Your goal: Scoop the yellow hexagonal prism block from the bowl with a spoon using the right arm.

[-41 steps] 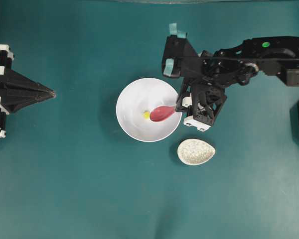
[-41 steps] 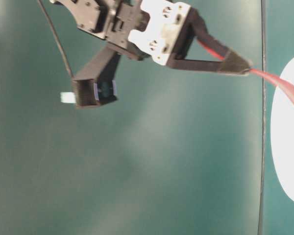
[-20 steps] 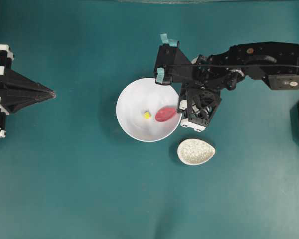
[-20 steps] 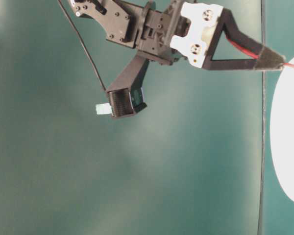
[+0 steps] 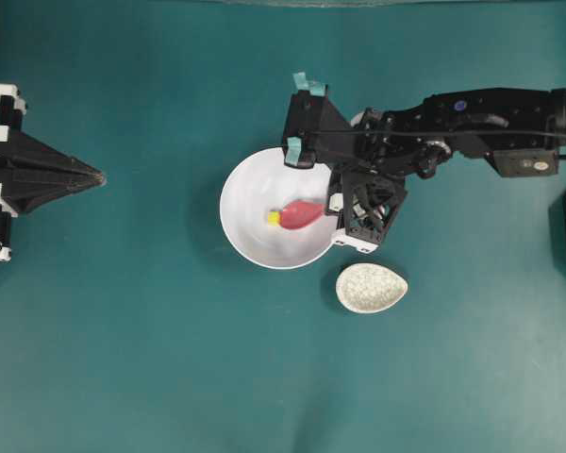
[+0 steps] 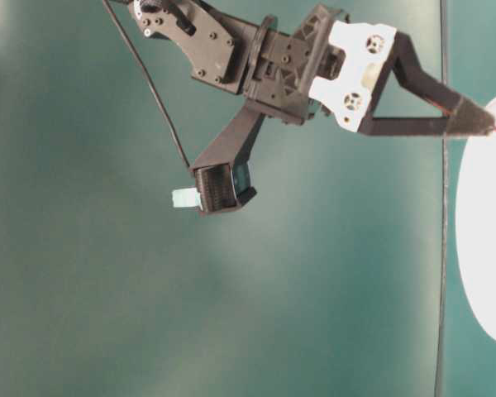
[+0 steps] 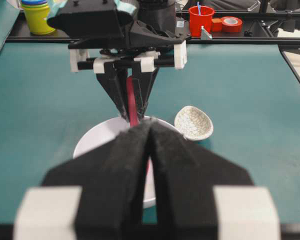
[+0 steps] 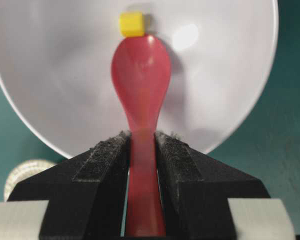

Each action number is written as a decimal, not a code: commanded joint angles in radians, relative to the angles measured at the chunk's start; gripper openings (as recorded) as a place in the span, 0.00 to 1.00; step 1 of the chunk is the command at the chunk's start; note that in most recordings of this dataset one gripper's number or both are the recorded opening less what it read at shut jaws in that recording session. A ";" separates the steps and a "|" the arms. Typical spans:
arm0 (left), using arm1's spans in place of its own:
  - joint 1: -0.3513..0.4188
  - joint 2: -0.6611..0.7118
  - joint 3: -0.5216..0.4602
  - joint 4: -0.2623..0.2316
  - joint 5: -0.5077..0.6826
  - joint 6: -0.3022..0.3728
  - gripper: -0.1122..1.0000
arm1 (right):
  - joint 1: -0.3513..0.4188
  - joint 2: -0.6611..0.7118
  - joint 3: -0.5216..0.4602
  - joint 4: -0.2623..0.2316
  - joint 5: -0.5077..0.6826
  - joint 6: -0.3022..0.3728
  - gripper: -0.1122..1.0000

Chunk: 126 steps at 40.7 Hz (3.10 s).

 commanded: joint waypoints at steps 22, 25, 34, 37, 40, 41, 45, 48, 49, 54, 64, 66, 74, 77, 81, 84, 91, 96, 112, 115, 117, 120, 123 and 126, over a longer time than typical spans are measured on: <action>-0.002 0.006 -0.025 0.003 -0.005 0.002 0.10 | 0.025 0.002 -0.038 -0.002 -0.167 -0.006 0.31; -0.002 0.006 -0.025 0.003 -0.005 0.002 0.10 | 0.026 0.002 -0.038 -0.002 -0.192 -0.006 0.31; -0.002 0.006 -0.025 0.003 -0.005 0.002 0.10 | 0.026 0.002 -0.038 -0.008 -0.236 -0.009 0.31; 0.000 0.006 -0.025 0.003 -0.005 0.002 0.10 | 0.028 0.002 -0.038 -0.014 -0.242 -0.009 0.31; -0.002 0.006 -0.025 0.003 -0.005 0.002 0.10 | 0.026 0.000 -0.038 -0.021 -0.253 -0.008 0.31; -0.002 0.006 -0.025 0.003 -0.005 0.002 0.10 | 0.026 0.000 -0.038 -0.025 -0.255 -0.008 0.31; -0.002 0.005 -0.023 0.003 -0.005 0.002 0.10 | 0.026 -0.015 -0.038 -0.035 -0.258 -0.009 0.31; -0.002 0.005 -0.025 0.003 -0.005 0.002 0.10 | 0.026 -0.035 -0.038 -0.041 -0.255 -0.008 0.31; 0.000 0.006 -0.025 0.003 -0.005 0.002 0.10 | 0.026 -0.046 -0.038 -0.043 -0.252 -0.006 0.31; -0.002 0.006 -0.025 0.003 -0.005 0.002 0.10 | 0.026 -0.092 -0.038 -0.044 -0.219 -0.002 0.31; -0.002 0.006 -0.025 0.003 -0.005 0.002 0.10 | 0.026 -0.173 -0.037 -0.044 -0.121 0.003 0.31; -0.002 0.006 -0.025 0.003 -0.005 0.002 0.10 | 0.026 -0.186 -0.034 -0.044 -0.112 0.003 0.31; 0.000 0.006 -0.023 0.003 -0.005 0.002 0.10 | 0.023 -0.221 -0.021 -0.052 -0.063 0.006 0.31; 0.000 0.006 -0.023 0.002 -0.005 0.002 0.10 | 0.020 -0.227 -0.020 -0.061 -0.040 0.008 0.31; -0.002 0.006 -0.023 0.003 -0.005 0.002 0.10 | 0.012 -0.232 -0.021 -0.071 -0.003 0.009 0.31; -0.002 0.006 -0.023 0.002 -0.005 0.002 0.10 | 0.008 -0.232 -0.020 -0.075 0.025 0.011 0.31; 0.000 0.008 -0.023 0.003 -0.005 0.002 0.10 | 0.003 -0.232 -0.020 -0.075 0.072 0.012 0.31; -0.002 0.008 -0.023 0.002 -0.005 0.002 0.10 | 0.003 -0.232 -0.020 -0.075 0.084 0.035 0.31; -0.002 0.008 -0.021 0.003 -0.005 0.003 0.10 | 0.002 -0.192 -0.043 -0.138 0.167 0.118 0.31; -0.002 0.008 -0.023 0.003 -0.005 0.003 0.10 | 0.002 -0.172 -0.063 -0.140 0.201 0.123 0.31; -0.002 0.008 -0.023 0.003 -0.003 0.003 0.10 | 0.003 -0.161 -0.074 -0.140 0.215 0.121 0.31; -0.002 0.009 -0.023 0.003 -0.003 0.003 0.10 | 0.003 -0.137 -0.094 -0.140 0.232 0.121 0.31; -0.002 0.009 -0.023 0.003 -0.003 0.003 0.10 | 0.002 -0.115 -0.107 -0.140 0.235 0.120 0.31; -0.002 0.008 -0.023 0.003 -0.003 0.003 0.10 | 0.003 -0.086 -0.123 -0.140 0.238 0.114 0.31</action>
